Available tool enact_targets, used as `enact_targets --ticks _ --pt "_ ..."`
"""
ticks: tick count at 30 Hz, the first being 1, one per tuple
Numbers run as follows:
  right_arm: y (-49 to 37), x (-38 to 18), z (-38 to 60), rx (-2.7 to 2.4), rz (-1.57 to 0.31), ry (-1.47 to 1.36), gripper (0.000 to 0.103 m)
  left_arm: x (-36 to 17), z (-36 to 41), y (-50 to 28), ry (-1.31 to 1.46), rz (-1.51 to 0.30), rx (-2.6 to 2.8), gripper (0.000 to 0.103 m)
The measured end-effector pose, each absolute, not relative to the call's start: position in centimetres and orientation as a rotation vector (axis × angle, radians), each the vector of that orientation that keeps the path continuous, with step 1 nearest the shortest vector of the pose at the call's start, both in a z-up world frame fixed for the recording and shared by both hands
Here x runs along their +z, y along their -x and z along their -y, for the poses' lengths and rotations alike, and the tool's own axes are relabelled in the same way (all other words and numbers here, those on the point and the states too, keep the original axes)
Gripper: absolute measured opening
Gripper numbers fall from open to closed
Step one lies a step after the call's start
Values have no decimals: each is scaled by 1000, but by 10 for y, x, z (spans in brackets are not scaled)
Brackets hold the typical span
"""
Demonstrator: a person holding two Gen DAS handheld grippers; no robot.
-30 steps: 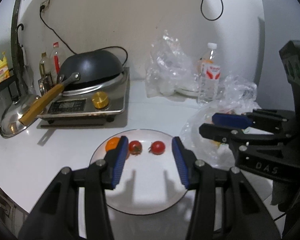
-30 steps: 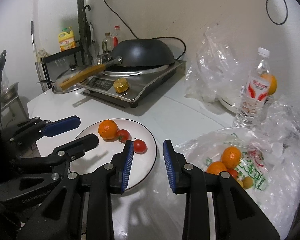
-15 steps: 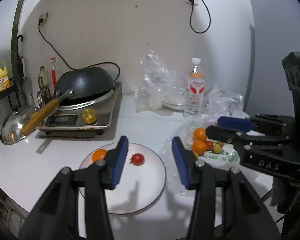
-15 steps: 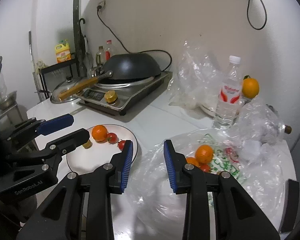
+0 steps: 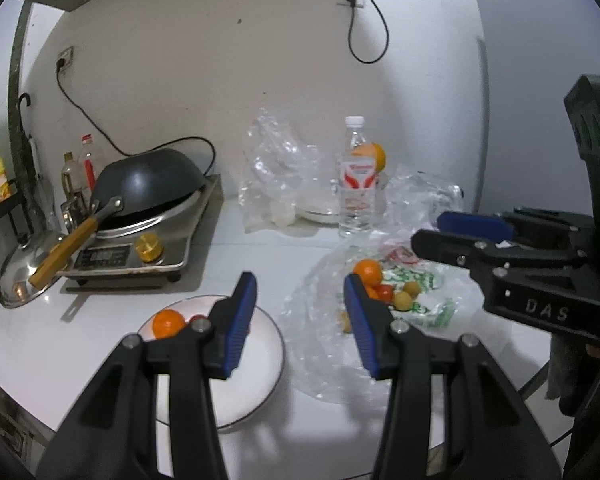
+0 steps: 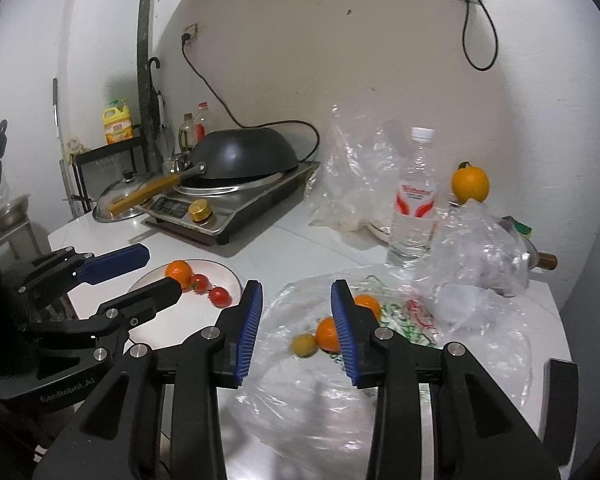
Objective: Organize fruits
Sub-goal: 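Move both open grippers back to the fruit pile on the bag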
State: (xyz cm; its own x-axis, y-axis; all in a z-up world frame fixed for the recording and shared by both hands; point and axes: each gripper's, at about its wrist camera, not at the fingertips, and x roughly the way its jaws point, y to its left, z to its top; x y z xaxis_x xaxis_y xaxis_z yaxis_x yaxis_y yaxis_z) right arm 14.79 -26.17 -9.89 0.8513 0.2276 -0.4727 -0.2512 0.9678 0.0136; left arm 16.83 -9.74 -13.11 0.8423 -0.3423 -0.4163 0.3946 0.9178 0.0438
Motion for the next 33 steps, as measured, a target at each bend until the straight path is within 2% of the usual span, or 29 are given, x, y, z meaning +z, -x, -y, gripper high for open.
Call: enact_targets --ticks 20,33 --pt "-141 -106 320 181 -491 27 38 -137 154 -168 -183 -434 -440 47" --pt "-164 -133 344 157 -550 2 38 -162 174 -193 -217 -498 -444 47"
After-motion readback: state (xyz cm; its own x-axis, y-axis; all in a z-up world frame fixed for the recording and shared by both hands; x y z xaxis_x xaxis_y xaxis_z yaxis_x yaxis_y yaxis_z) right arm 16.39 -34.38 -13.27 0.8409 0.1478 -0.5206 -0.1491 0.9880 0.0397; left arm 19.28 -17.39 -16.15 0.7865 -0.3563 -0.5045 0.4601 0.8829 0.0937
